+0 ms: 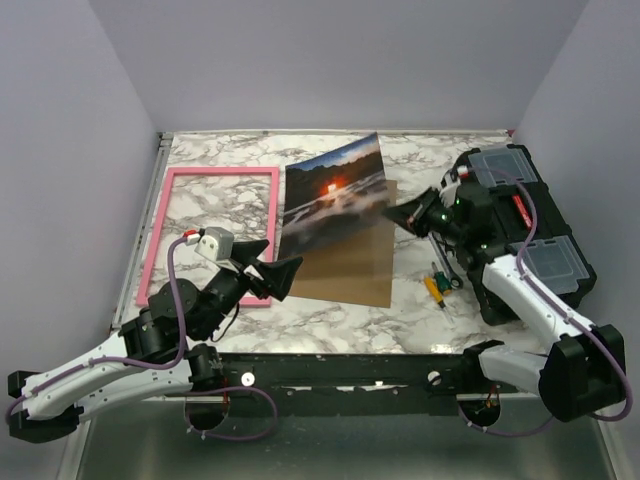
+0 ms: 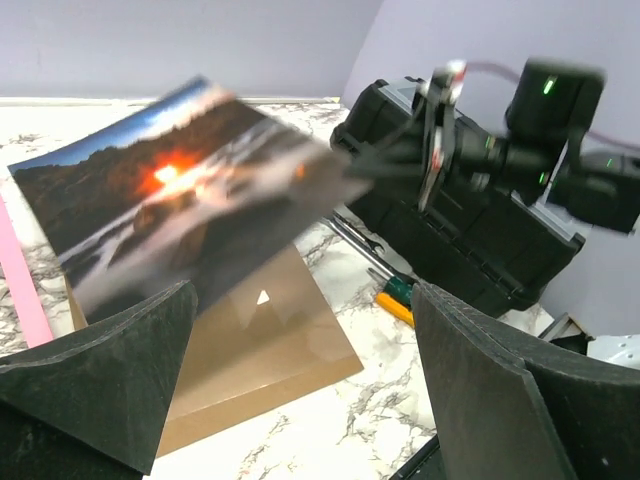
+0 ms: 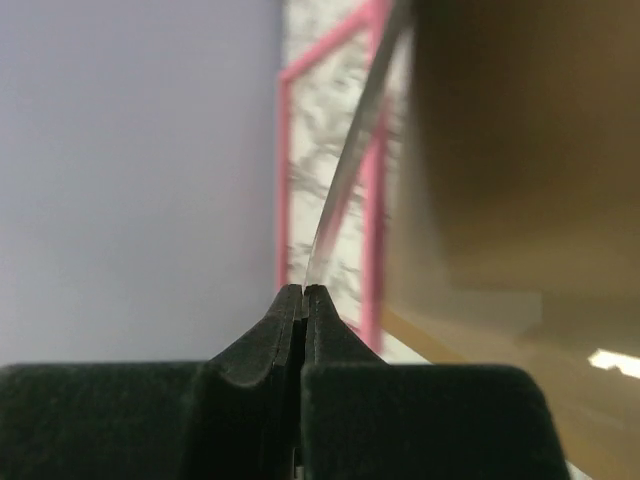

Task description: Take the photo out of the frame

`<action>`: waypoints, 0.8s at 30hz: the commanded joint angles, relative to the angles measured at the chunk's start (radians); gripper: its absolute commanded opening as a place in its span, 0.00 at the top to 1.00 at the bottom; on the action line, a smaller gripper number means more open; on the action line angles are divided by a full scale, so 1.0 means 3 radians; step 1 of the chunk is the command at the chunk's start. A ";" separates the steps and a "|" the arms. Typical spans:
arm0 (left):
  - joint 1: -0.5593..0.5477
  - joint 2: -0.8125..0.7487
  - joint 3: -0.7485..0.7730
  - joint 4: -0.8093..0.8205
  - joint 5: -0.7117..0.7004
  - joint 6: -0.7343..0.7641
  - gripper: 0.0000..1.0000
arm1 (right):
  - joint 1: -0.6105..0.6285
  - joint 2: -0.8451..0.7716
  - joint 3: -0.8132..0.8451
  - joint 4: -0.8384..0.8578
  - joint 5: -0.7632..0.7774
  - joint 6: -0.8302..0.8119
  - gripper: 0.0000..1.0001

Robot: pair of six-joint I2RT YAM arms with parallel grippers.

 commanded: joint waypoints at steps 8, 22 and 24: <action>0.0018 0.0034 -0.0088 -0.0023 0.0053 -0.0061 0.08 | 0.0011 -0.0096 -0.1717 0.0900 0.0499 0.0212 1.00; 0.0018 0.0211 -0.0070 0.0093 0.0112 -0.0082 0.08 | 0.0015 -0.0066 -0.2155 0.0961 0.0205 0.0022 0.84; 0.0018 0.0226 -0.0069 0.0108 0.0122 -0.0082 0.08 | 0.0011 -0.0135 -0.2070 0.0614 0.0245 -0.0115 0.60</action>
